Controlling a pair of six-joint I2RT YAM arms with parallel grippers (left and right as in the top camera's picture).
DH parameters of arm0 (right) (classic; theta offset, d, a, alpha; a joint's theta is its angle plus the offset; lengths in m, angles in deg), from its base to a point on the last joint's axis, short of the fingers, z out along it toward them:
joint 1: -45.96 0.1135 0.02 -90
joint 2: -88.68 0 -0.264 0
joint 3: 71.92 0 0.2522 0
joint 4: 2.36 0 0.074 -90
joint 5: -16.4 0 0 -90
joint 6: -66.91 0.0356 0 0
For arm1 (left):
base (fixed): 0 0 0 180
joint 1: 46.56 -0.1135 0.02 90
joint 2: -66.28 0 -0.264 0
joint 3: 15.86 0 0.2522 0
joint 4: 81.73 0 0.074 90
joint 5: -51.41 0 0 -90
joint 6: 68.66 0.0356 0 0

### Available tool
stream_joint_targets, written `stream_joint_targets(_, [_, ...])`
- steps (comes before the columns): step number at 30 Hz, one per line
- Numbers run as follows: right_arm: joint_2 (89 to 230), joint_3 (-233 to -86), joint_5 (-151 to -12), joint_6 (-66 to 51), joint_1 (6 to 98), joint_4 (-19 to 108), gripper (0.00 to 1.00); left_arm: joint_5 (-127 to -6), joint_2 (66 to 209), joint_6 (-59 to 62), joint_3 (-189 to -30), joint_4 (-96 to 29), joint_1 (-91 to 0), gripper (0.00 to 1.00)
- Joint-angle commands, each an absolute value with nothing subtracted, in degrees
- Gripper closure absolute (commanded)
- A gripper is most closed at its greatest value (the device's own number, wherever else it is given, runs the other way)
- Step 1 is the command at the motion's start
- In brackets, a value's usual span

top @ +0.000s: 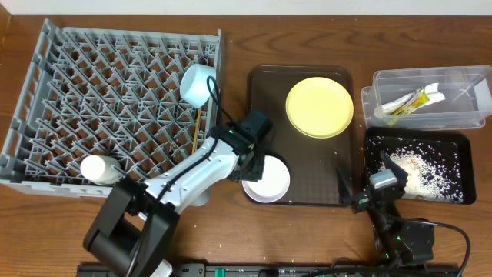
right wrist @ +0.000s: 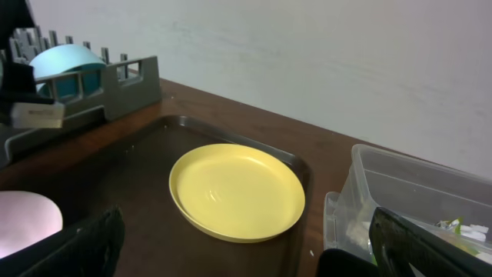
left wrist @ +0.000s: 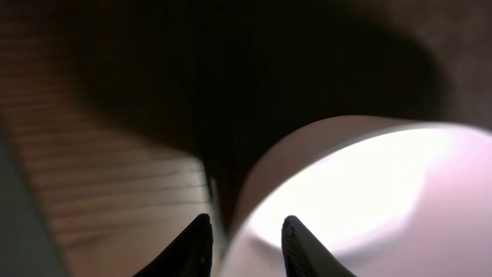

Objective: Sort waste into correct bins and load items into the dishwasher
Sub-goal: 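Reach the left gripper to the pink-rimmed white dish and grasp it, then lift the white dish and place it upright in the dish rack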

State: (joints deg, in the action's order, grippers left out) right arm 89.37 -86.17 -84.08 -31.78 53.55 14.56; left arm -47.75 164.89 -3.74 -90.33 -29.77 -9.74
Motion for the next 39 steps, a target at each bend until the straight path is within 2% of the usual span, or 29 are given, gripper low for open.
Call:
stream_joint_targets(1, [89.07, -86.00, -84.14, -32.59, 53.64, 14.65, 0.01, -51.64, 165.19, -4.07, -90.15, -30.91, -9.81, 0.68])
stream_joint_targets(16, [89.07, -86.00, -84.17, -32.59, 53.64, 14.65, 0.01, -51.14, 167.16, -4.20, -89.34, -35.30, -4.87, 0.67])
stream_joint_targets(20, [89.07, -86.00, -84.14, -32.59, 53.64, 14.65, 0.01, -51.73, 168.23, -4.51, -89.34, -35.39, -5.79, 0.74])
stream_joint_targets(27, [89.07, -86.00, -84.14, -32.59, 53.64, 14.65, 0.01, -54.49, 169.91, -4.47, -89.34, -35.96, -7.32, 0.77])
stream_joint_targets(31, [89.07, -86.00, -84.17, -32.59, 53.64, 14.63, 0.01, -54.75, 169.91, -4.47, -89.34, -35.94, -7.65, 0.92])
stream_joint_targets(39, [89.07, -86.00, -84.17, -32.59, 53.64, 14.65, 0.01, -50.68, 166.07, -4.03, -94.59, -29.47, -7.82, 0.93])
